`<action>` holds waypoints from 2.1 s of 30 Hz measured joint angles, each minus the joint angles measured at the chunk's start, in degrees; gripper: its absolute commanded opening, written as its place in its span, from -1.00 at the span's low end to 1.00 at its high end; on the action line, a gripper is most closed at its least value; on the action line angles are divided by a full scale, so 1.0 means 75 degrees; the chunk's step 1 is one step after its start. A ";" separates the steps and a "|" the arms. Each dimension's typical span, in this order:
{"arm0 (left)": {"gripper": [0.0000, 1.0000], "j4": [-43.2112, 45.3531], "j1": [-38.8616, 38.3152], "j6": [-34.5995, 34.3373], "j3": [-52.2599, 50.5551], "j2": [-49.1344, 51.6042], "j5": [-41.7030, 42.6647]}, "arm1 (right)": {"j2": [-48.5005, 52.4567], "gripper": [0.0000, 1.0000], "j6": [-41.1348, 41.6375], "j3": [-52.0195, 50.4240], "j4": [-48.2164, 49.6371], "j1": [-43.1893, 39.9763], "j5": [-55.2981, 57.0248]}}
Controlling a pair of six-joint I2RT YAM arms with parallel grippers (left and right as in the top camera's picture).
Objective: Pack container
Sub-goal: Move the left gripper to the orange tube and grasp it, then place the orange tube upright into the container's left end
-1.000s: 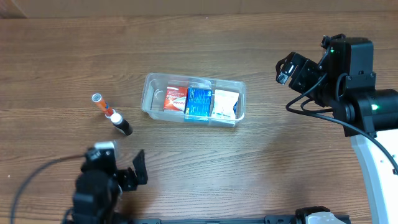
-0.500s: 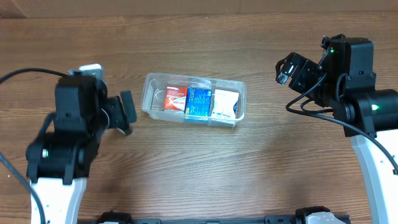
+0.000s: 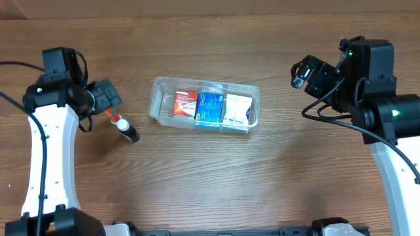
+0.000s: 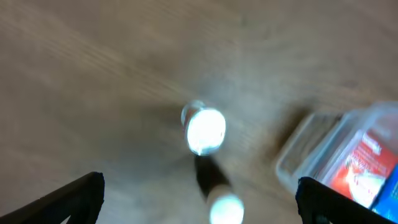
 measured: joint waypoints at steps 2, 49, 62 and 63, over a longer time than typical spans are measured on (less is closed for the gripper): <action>0.89 0.0344 0.0000 0.0003 0.0012 0.0268 -0.0015 | 0.0000 1.00 -0.0003 0.0000 -0.0006 0.0000 -0.0003; -0.92 -0.2742 -0.3217 0.1294 0.4310 0.3448 0.0498 | 0.0000 1.00 0.0000 0.0000 0.0000 0.0000 -0.0006; -0.79 -0.2241 -0.3203 0.1443 0.4310 0.4564 -0.0064 | 0.0000 1.00 0.0003 0.0000 -0.0003 0.0000 -0.0006; -0.70 -0.2215 -0.3203 0.1443 0.4313 0.4572 -0.0064 | 0.0000 1.00 0.0003 0.0000 -0.0003 0.0000 -0.0003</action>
